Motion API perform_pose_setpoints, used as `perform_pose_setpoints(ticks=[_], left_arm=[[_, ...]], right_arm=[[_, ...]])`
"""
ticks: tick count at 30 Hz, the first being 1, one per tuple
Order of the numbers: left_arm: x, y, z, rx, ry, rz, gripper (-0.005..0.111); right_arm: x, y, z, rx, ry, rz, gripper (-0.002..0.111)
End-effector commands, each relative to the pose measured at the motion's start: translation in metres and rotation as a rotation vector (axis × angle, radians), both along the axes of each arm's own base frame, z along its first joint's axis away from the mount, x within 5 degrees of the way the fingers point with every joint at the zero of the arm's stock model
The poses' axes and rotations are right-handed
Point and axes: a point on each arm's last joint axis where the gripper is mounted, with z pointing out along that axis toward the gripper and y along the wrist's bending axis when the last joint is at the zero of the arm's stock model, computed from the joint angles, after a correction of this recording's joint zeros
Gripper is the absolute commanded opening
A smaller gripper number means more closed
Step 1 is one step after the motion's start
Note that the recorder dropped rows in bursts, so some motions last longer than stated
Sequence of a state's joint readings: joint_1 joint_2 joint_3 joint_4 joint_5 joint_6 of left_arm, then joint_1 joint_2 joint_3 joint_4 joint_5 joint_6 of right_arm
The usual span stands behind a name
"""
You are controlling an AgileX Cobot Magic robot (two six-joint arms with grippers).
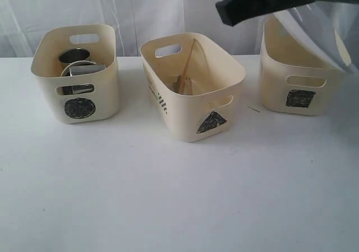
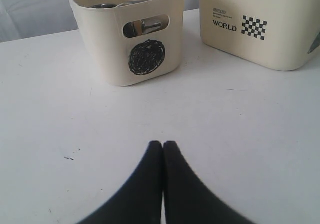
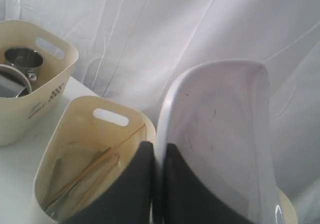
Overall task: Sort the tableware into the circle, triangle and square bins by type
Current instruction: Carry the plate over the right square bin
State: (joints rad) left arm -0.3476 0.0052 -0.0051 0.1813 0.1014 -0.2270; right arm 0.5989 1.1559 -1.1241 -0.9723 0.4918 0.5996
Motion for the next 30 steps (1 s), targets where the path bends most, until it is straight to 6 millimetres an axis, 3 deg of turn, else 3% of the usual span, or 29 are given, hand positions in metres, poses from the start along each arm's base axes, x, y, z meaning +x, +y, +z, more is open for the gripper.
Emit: perform_pose_setpoints(ticks=[1, 10, 16, 30], left_arm=[[0.000, 0.000, -0.001, -0.004, -0.002, 0.002, 0.000], [0.000, 0.000, -0.001, -0.004, -0.002, 0.002, 0.000], [0.000, 0.000, -0.001, -0.004, -0.002, 0.002, 0.000], [0.000, 0.000, -0.001, -0.004, -0.002, 0.002, 0.000]], right_arm=[[0.022, -0.007, 0.010, -0.037, -0.109, 0.037, 0.000], [0.077, -0.028, 0.001, -0.043, -0.143, 0.025, 0.000], [0.116, -0.047, -0.019, -0.035, -0.122, 0.010, 0.000], [0.177, -0.080, -0.060, 0.009, -0.081, 0.003, 0.000]])
